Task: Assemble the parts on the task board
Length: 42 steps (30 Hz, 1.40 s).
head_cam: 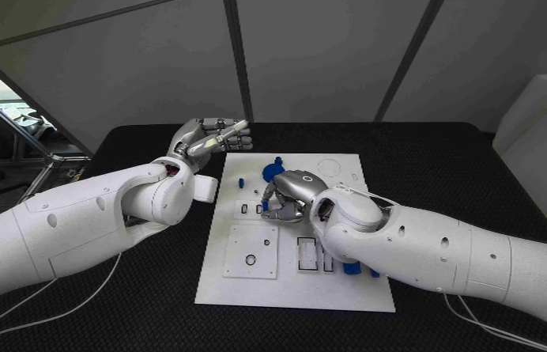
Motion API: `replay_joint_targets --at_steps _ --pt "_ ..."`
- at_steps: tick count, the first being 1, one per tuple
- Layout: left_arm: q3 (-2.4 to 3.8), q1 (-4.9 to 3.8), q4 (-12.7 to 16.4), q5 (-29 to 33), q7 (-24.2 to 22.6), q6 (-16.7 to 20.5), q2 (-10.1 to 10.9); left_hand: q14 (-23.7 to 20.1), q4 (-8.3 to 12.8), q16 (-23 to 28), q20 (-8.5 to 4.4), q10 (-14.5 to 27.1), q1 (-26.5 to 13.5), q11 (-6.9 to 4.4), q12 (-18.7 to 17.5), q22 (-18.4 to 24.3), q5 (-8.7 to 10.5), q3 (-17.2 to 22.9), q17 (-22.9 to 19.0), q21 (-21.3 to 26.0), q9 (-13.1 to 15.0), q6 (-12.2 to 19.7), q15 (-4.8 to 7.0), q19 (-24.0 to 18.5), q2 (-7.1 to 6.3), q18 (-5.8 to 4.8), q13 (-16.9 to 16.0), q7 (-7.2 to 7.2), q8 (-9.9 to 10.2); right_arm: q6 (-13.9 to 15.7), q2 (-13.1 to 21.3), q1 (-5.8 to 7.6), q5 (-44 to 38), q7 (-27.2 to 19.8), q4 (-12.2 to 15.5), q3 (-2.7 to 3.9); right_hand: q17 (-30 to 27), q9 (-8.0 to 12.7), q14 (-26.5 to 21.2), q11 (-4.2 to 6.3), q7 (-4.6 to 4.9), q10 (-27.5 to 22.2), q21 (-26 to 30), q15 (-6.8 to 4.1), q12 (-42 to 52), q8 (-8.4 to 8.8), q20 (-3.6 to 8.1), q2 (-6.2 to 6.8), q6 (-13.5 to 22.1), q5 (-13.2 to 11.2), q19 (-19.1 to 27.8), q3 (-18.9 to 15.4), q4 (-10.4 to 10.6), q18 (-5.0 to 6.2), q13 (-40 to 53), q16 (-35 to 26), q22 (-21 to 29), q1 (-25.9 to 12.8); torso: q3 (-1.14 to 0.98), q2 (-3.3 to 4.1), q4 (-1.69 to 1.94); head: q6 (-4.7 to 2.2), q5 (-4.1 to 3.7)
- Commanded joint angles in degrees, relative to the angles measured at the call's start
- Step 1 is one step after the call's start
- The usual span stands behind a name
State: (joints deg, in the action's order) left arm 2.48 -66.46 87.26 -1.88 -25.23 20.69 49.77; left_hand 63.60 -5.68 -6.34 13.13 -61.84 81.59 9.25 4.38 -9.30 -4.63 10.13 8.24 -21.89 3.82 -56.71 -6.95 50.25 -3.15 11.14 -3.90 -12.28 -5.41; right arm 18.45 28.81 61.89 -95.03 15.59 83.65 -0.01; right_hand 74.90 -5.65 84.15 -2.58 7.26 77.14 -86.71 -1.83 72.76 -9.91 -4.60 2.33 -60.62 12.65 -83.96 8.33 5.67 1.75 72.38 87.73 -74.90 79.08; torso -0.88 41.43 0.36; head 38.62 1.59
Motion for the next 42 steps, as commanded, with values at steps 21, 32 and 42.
replay_joint_targets --at_steps 21,32,42 --pt "0.06 -0.10 0.0 -0.2 0.1 -0.7 0.0 -0.2 0.3 0.4 0.06 -0.2 0.1 0.17 -0.3 0.1 -0.13 0.2 0.1 0.2 0.0 -0.2 0.01 -0.2 0.20 -0.71 0.0 -0.25 0.4 -2.1 0.0 -0.16 -0.5 1.7 -0.2 -0.19 10.1 0.3 4.7 -0.62 0.72 -1.4 0.7 1.01 -1.1 1.19 -0.95 2.10 2.3 -0.7 -0.2 -0.8 1.3 0.03 -0.7 -0.7 -8.1 -2.2 0.01 -0.01 0.01 0.06 -0.04" --pt "0.06 -0.10 0.0 -0.2 0.2 -0.7 0.0 -0.2 0.3 0.4 0.06 -0.2 0.1 0.17 -0.3 0.1 -0.13 0.2 0.1 0.2 0.0 -0.2 0.01 -0.2 0.20 -0.71 0.0 -0.25 0.4 -0.7 -0.1 -0.16 -0.5 1.9 -0.2 -0.19 9.3 0.4 4.5 -0.98 1.02 -2.6 1.1 1.35 -2.3 1.49 -1.32 3.34 3.6 -1.8 0.3 -2.2 2.5 0.17 -1.8 -1.2 -7.5 -4.3 0.00 -0.02 0.01 -0.01 -0.07" --pt "0.06 -0.10 0.0 -0.2 0.2 -0.8 0.0 -0.2 0.3 0.4 0.06 -0.2 0.1 0.18 -0.4 0.1 -0.14 0.3 0.1 0.1 0.0 -0.2 0.01 -0.2 0.22 -0.71 0.0 -0.27 0.4 4.2 -0.1 -0.16 -0.2 0.9 -0.1 -0.19 6.9 1.4 3.9 -2.45 2.66 -10.0 3.4 2.51 -9.8 2.28 -2.37 5.35 9.9 1.5 3.0 -7.6 6.8 0.98 -9.8 -3.0 -4.2 -5.0 0.01 -0.02 0.01 -0.09 -0.09"
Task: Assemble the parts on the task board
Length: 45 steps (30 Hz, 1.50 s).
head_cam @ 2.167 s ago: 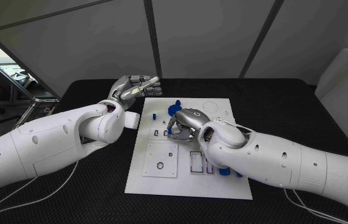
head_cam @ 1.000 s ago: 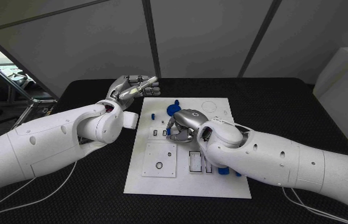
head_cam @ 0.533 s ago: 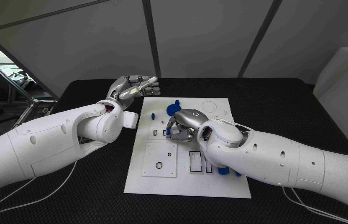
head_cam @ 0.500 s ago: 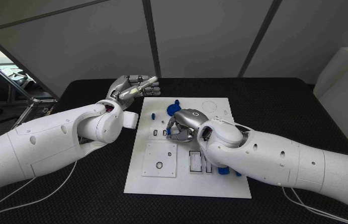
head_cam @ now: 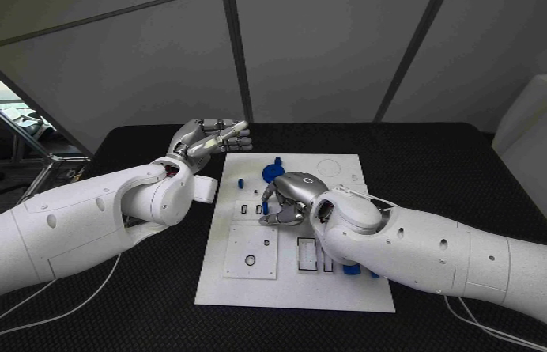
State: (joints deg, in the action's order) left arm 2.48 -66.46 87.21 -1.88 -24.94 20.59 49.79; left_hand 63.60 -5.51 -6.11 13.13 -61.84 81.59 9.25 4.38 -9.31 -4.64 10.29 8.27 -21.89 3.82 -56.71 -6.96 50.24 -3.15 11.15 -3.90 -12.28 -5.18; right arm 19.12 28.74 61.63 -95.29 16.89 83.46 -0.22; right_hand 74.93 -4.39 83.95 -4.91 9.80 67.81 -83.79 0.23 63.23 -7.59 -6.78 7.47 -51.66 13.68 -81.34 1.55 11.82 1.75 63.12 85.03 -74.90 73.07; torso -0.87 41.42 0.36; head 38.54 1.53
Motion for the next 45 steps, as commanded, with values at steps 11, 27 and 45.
replay_joint_targets --at_steps 11,27,45 --pt "0.06 -0.10 -0.4 -0.5 0.7 -0.7 0.0 0.3 0.2 0.1 -0.01 -0.2 0.0 0.08 -0.4 0.1 -0.13 0.3 0.2 0.1 0.0 -0.3 0.16 0.0 0.17 -0.65 0.0 -0.10 0.2 9.6 2.8 -0.05 4.2 -9.8 3.3 0.09 6.1 0.1 3.8 -0.23 0.23 -0.9 1.2 0.59 0.3 -1.69 -0.40 -0.53 2.0 1.3 1.2 -2.0 2.6 1.25 -1.0 -1.0 -3.2 4.3 -0.04 -0.18 -0.04 -0.47 0.14" --pt "0.06 -0.65 -3.0 -27.9 27.1 -8.7 1.6 17.9 -4.8 -7.1 -7.35 -17.3 -8.3 -6.07 8.1 -20.8 -0.10 -3.1 9.3 -25.8 1.2 -5.6 7.03 24.7 -0.94 -2.54 -6.4 4.69 -1.2 0.6 17.7 7.71 37.1 -22.1 10.5 2.99 2.8 -0.2 2.9 0.98 -1.02 -0.3 3.5 -0.44 0.0 -4.60 0.47 -3.49 -1.5 2.3 3.6 -1.4 0.5 2.03 -2.2 -3.7 -0.1 8.0 -0.08 -2.59 -0.65 -0.35 0.92" --pt "-3.01 -4.59 -5.0 -53.2 52.5 -22.5 -5.6 18.5 -10.8 -3.0 -7.73 -13.1 -10.8 -7.23 57.9 -62.6 -0.16 -13.5 17.8 -58.2 11.1 -1.7 7.65 30.8 1.93 -7.57 -55.9 6.21 -14.8 -1.4 20.7 11.22 42.2 -20.7 6.2 3.32 1.9 0.1 2.8 0.99 -0.99 -0.8 4.0 -0.52 -1.1 -4.38 0.61 -3.52 -1.2 3.1 3.9 -1.9 0.4 2.15 -3.5 -4.6 0.5 7.7 -0.11 -4.49 -0.62 1.56 1.76"
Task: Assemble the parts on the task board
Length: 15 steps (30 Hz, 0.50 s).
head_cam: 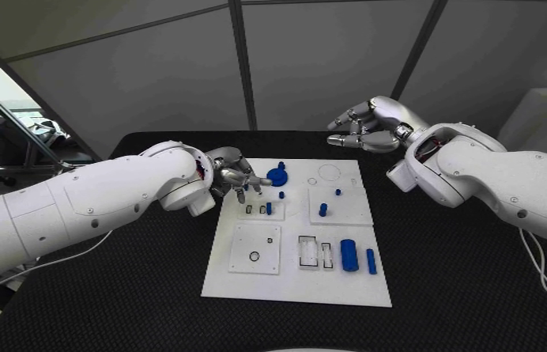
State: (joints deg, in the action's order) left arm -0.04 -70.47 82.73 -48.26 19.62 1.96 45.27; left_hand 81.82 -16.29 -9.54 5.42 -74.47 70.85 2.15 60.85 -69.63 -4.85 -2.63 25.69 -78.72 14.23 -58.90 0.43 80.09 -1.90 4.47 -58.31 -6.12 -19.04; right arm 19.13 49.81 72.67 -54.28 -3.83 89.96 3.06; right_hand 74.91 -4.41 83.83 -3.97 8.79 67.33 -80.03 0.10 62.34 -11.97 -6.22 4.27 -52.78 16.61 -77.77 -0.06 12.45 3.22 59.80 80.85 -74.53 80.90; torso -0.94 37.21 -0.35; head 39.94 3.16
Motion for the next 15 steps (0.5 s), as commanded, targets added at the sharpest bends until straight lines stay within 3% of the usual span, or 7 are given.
replay_joint_targets --at_steps 1,7,15 --pt "-0.82 -0.77 -0.9 -7.1 8.5 -4.0 -1.7 0.3 0.0 0.6 0.02 -0.6 -0.1 -0.13 2.3 -3.3 0.06 -0.9 0.6 -2.0 1.2 0.7 0.32 1.3 0.78 -1.08 -2.4 0.09 -1.6 -1.4 -0.5 0.19 0.9 0.1 -0.5 0.04 1.9 0.1 2.9 0.05 0.02 -0.3 0.3 -0.38 -0.3 0.01 0.05 -0.32 -0.1 0.2 0.3 -0.3 -0.2 0.69 -0.2 -0.4 0.2 -0.2 -0.05 -0.22 0.04 0.13 0.19" --pt "-2.24 -1.51 -2.3 -8.1 10.4 -4.7 -4.5 0.5 0.0 1.3 -0.01 -1.3 0.2 -0.35 5.3 -5.3 0.03 -2.0 1.6 -3.3 3.5 1.6 0.35 1.9 1.32 -1.36 -5.4 0.38 -4.7 -1.6 -1.2 0.24 -0.3 0.8 -1.0 0.04 1.7 0.2 2.9 0.04 0.03 -0.4 0.4 -0.38 -0.5 0.06 0.06 -0.32 0.0 0.3 0.4 -0.4 -0.2 0.71 -0.4 -0.5 0.3 -0.2 -0.06 -0.06 -0.02 0.03 0.41" --pt "-2.70 -1.78 -3.0 -8.8 11.2 -5.4 -6.2 0.7 0.0 2.1 -0.06 -2.6 0.4 -0.57 8.7 -8.0 0.04 -3.2 2.6 -4.8 6.5 2.7 0.45 2.9 1.74 -1.82 -8.9 0.71 -8.2 -1.6 -1.4 0.25 -0.9 1.3 -1.4 0.04 1.7 0.2 2.9 0.04 0.03 -0.4 0.4 -0.38 -0.5 0.08 0.07 -0.33 0.0 0.4 0.4 -0.4 -0.2 0.70 -0.5 -0.6 0.3 -0.3 -0.06 0.00 -0.03 0.21 0.46"
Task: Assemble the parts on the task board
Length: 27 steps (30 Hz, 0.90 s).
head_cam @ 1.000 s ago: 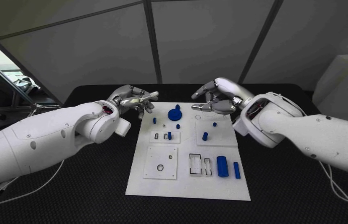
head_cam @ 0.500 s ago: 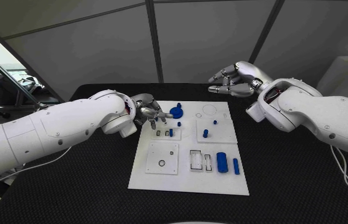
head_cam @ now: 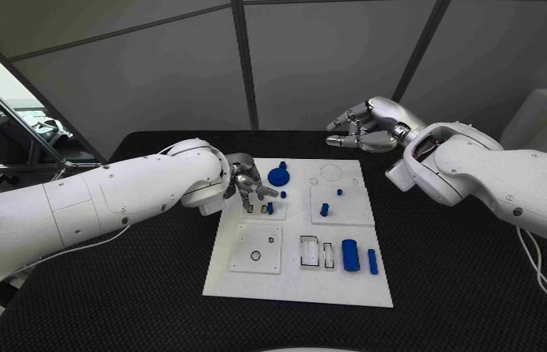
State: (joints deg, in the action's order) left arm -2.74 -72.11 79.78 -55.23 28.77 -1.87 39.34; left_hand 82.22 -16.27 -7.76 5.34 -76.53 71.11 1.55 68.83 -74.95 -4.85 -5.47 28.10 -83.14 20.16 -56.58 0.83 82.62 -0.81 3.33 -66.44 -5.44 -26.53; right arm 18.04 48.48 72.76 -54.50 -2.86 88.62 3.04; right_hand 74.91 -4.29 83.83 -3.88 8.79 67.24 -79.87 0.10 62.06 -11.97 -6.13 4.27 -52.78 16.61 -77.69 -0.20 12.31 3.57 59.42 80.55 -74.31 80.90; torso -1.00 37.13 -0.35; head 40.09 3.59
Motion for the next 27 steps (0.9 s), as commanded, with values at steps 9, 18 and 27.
replay_joint_targets --at_steps 9,18,27 --pt "-0.11 -0.23 -0.5 -2.0 2.7 -3.3 -1.4 0.5 0.0 1.0 -0.07 -1.4 0.1 -0.22 3.2 -4.0 0.06 -1.3 1.0 -1.1 4.4 1.7 0.17 0.9 1.21 -0.89 -3.2 0.39 -4.3 -0.6 -0.4 0.15 -1.0 0.7 -0.4 0.05 1.5 0.1 2.8 -0.03 0.01 -0.4 0.3 -0.40 -0.4 0.06 0.00 -0.44 0.0 0.8 0.3 -0.4 -0.1 0.36 -0.4 -0.5 0.1 -0.3 0.01 0.12 0.01 0.33 0.00" --pt "-0.16 -0.25 -0.7 -2.0 3.1 -4.8 -2.1 0.6 0.0 1.1 -0.09 -1.4 0.3 -0.29 3.4 -4.4 0.06 -1.4 1.2 -1.2 5.3 2.0 0.21 1.0 1.36 -0.95 -3.4 0.47 -5.0 -0.7 -0.6 0.15 -1.1 0.8 -0.6 0.05 1.5 0.1 2.9 -0.01 -0.01 -0.3 0.3 -0.42 -0.5 0.04 0.02 -0.49 0.0 1.1 0.3 -0.4 -0.1 0.36 -0.5 -0.5 0.1 -0.3 -0.04 0.14 -0.01 0.62 0.09" --pt "-0.28 -0.26 -1.3 -2.0 3.2 -5.7 -2.8 0.6 0.3 1.3 -0.11 -1.4 0.8 -0.32 3.5 -4.5 0.05 -1.4 1.4 -1.3 6.2 2.5 0.23 1.1 1.52 -0.97 -3.5 0.51 -5.6 -0.9 -0.8 0.15 -1.1 0.8 -0.8 0.04 1.5 0.1 2.9 0.01 -0.04 -0.2 0.3 -0.44 -0.5 -0.01 0.03 -0.59 -0.1 1.5 0.2 -0.5 -0.1 0.35 -0.5 -0.6 0.1 -0.3 -0.04 0.22 -0.03 0.90 0.07"
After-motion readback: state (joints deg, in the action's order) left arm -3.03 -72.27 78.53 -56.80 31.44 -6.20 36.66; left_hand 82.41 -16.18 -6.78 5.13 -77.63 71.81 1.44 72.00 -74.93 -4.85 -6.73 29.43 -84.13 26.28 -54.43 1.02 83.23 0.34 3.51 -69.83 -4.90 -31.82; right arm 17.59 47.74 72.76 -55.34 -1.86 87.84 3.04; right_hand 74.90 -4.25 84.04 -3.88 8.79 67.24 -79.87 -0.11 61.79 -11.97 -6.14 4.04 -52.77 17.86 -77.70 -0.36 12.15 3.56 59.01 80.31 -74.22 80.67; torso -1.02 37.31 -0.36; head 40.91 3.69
